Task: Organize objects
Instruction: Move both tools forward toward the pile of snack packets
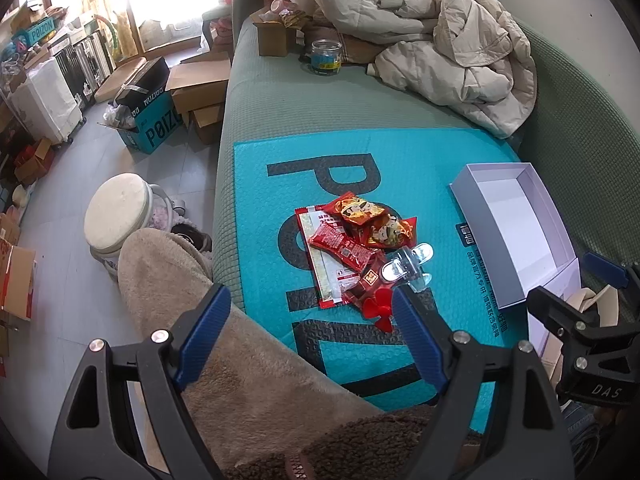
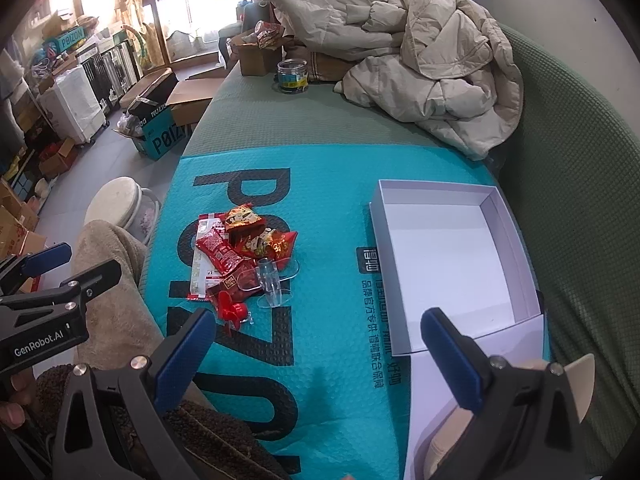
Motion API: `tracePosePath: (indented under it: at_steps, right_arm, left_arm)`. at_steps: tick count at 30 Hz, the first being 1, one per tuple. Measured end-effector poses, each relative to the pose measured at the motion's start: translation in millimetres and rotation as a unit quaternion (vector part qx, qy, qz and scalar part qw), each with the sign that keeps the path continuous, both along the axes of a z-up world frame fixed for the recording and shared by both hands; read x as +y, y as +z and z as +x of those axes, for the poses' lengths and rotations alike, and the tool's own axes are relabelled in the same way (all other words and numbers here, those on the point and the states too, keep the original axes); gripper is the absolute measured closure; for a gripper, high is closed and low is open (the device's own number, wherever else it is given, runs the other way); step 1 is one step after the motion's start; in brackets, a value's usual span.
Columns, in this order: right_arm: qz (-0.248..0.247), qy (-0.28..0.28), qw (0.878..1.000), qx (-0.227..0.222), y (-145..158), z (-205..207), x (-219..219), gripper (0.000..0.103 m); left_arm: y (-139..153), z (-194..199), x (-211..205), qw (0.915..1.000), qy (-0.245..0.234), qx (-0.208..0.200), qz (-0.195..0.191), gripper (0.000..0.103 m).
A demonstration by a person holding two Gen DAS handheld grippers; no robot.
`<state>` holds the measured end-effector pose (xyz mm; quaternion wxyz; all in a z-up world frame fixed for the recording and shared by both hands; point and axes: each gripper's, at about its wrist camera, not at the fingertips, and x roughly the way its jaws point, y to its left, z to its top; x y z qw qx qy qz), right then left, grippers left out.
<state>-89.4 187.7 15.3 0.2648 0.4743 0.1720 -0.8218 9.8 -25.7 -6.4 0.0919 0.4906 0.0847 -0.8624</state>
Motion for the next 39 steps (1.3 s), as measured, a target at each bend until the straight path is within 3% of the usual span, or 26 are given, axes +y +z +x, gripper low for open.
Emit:
tracePosePath:
  at_steps: [8, 25, 31, 35, 39]
  right_arm:
    - [0.005, 0.001, 1.000, -0.004, -6, -1, -2, 0.000]
    - [0.005, 0.008, 0.999, -0.038, -50, -12, -9, 0.000]
    - [-0.004, 0.014, 0.998, -0.060, -70, -21, -12, 0.000]
    - [-0.010, 0.031, 0.997, -0.073, -84, -23, -17, 0.000]
    - [-0.017, 0.030, 0.995, -0.096, -100, -27, -20, 0.000]
  left_arm:
    - [-10, -4, 0, 0.9998, -0.005, -0.016, 0.006, 0.021]
    - [-51, -29, 0, 0.9974, -0.021, -0.064, 0.024, 0.021]
    - [-66, -41, 1, 0.9963, -0.051, -0.066, 0.019, 0.021]
    - [-80, -48, -3, 0.9939, -0.055, -0.081, 0.050, 0.021]
    - [-83, -54, -4, 0.9935, -0.065, -0.080, 0.047, 0.021]
